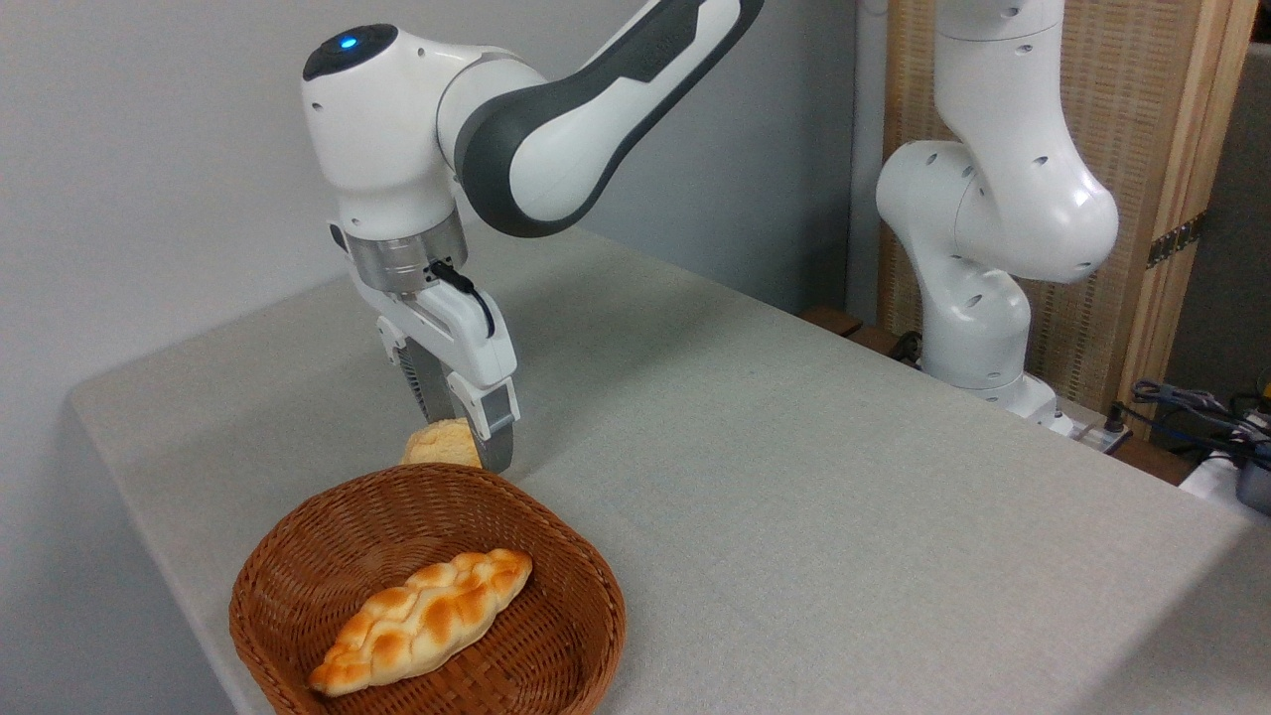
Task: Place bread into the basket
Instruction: 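Close the gripper on the round bread roll, then lift the roll and carry it over the wicker basket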
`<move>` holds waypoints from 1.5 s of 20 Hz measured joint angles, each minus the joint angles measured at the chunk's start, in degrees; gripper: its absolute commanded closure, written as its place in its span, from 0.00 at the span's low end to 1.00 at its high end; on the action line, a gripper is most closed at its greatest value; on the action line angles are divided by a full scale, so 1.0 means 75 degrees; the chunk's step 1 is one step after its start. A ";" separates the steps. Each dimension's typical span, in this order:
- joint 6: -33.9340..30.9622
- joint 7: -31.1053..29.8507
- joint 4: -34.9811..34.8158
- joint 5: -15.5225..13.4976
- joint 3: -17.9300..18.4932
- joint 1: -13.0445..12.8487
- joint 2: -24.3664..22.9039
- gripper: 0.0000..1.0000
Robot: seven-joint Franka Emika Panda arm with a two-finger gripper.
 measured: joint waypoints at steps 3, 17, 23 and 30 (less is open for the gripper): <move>0.0067 0.0000 0.0000 -0.0298 0.0000 0.0001 0.0029 0.69; 0.0127 0.0001 0.0001 -0.0646 0.0017 0.0040 0.0038 1.00; 0.0128 0.0109 0.0076 -0.0646 0.0030 0.0055 0.0036 1.00; -0.1500 0.1039 0.1091 -0.0646 0.0341 0.0101 0.0009 1.00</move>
